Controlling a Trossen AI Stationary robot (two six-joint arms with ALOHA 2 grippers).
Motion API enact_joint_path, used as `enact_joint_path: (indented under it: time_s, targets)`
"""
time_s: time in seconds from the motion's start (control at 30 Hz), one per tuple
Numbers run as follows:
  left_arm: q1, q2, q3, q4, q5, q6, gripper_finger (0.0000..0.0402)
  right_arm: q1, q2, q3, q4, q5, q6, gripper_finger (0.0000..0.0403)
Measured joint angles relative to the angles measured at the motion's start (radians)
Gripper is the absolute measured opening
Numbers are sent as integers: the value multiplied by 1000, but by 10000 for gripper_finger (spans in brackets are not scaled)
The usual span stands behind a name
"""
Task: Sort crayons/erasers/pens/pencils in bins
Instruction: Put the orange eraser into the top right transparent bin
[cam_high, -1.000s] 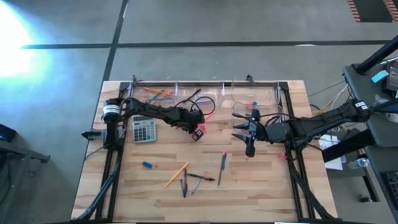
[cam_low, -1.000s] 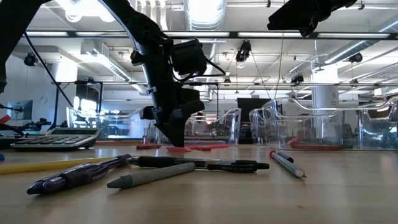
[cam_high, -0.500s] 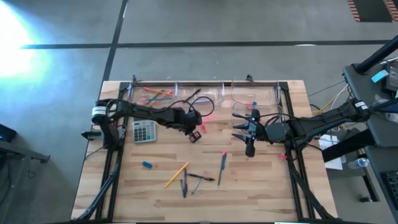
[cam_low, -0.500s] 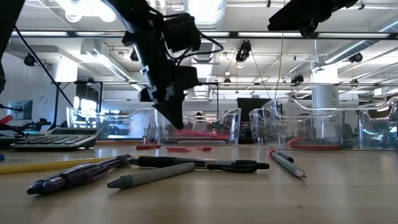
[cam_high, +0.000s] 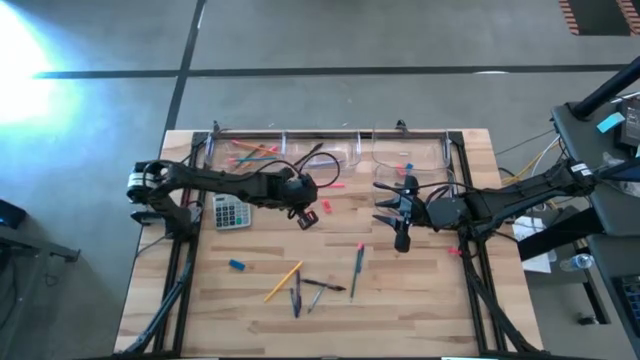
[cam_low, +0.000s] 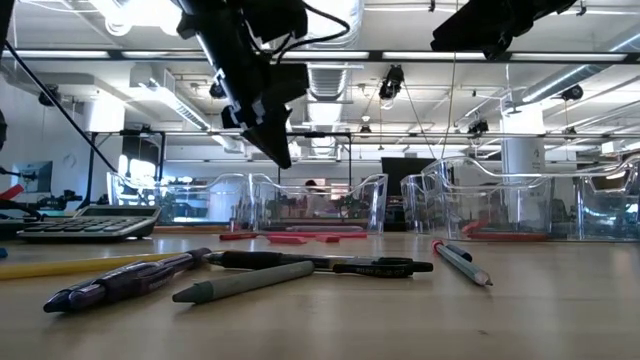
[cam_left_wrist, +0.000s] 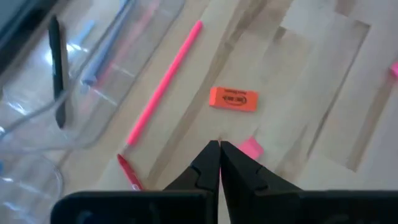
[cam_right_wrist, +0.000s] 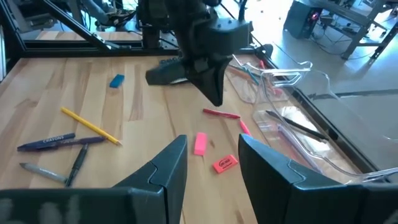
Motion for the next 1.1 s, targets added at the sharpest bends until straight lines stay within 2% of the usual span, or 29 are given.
enact_joint_path:
  time_s: [0.17,0.33,0.47,0.53,0.6,0.8,0.93,1.1]
  targets:
    - [26,72,0,70,-1,87,0,0,0,0,2,0,7,134]
    - [62,180,3,169,-1,94,13,0,0,0,2,0,6,134]
    - [72,256,10,258,-149,-67,37,0,0,0,2,1,6,134]
    - [72,284,11,277,-228,-168,38,0,0,0,1,1,1,134]
    - [72,310,10,287,-261,-240,31,0,0,0,0,1,-1,134]
    - [72,378,8,371,-271,-368,3,0,0,0,-1,1,-4,134]
    - [72,397,10,449,-278,-375,1,1,0,0,-3,0,0,134]
    - [66,397,16,458,-257,-368,1,4,0,0,-6,1,3,134]
